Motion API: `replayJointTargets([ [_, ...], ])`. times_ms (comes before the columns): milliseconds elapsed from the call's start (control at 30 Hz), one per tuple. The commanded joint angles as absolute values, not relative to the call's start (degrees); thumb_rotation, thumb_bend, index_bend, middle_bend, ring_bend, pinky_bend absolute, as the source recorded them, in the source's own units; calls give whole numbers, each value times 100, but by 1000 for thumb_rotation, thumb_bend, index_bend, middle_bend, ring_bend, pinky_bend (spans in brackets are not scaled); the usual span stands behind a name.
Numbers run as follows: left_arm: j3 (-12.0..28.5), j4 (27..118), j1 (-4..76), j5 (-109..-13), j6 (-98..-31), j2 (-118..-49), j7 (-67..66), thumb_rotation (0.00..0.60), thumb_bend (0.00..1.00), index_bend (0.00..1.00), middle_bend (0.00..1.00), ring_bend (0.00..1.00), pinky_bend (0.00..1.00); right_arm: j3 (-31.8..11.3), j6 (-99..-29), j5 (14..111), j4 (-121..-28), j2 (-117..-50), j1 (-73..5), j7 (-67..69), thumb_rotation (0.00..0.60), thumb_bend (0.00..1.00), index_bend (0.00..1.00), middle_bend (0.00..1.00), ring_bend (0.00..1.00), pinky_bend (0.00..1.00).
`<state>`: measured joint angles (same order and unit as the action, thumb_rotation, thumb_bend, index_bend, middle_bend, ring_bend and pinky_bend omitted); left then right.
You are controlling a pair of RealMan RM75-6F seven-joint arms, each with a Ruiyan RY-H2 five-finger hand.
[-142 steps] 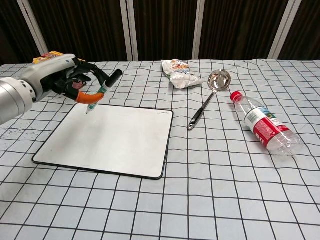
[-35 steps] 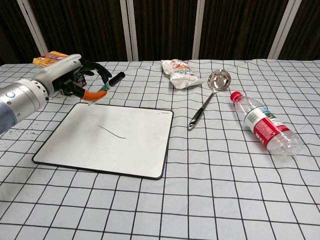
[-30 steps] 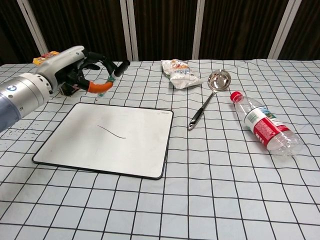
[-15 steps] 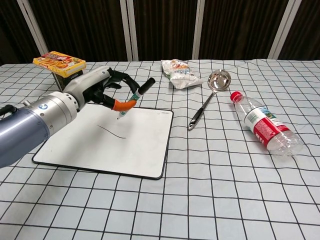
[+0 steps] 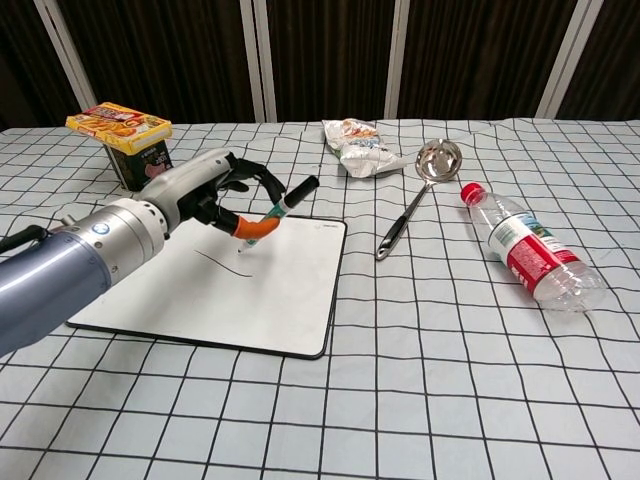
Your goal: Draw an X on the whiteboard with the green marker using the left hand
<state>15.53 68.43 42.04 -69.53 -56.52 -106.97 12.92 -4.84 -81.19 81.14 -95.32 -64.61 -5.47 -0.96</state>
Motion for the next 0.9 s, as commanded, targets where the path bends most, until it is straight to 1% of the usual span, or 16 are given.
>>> replayJointTargets([
  [33,1530,6864,4171,-6948,-5661,-10678,1278,600,507,760,226,57,110,-484,-8116,8111,-9532,-6462,-548,-94,600,311,0,0,0,0],
  [267,1435,6946,4045,-6920,-5659,-10579,1251,600,507,761,226,57,110,-475,-8117,8121,-9542,-6458,-546,-104,600,312,0,0,0,0],
  [433,1285,7175,3853,-6931,-5730,-10378,1197,600,507,762,227,57,110,-493,-8084,8048,-9563,-6450,-543,-48,600,312,0,0,0,0],
  [700,1078,7754,3488,-6958,-5915,-9903,1202,600,507,767,227,57,110,-493,-8100,8051,-9598,-6457,-541,-104,600,312,0,0,0,0],
  [900,936,8317,3245,-7074,-6052,-9422,1248,600,507,767,226,57,110,-515,-8099,7990,-9639,-6460,-533,-94,600,312,0,0,0,0],
])
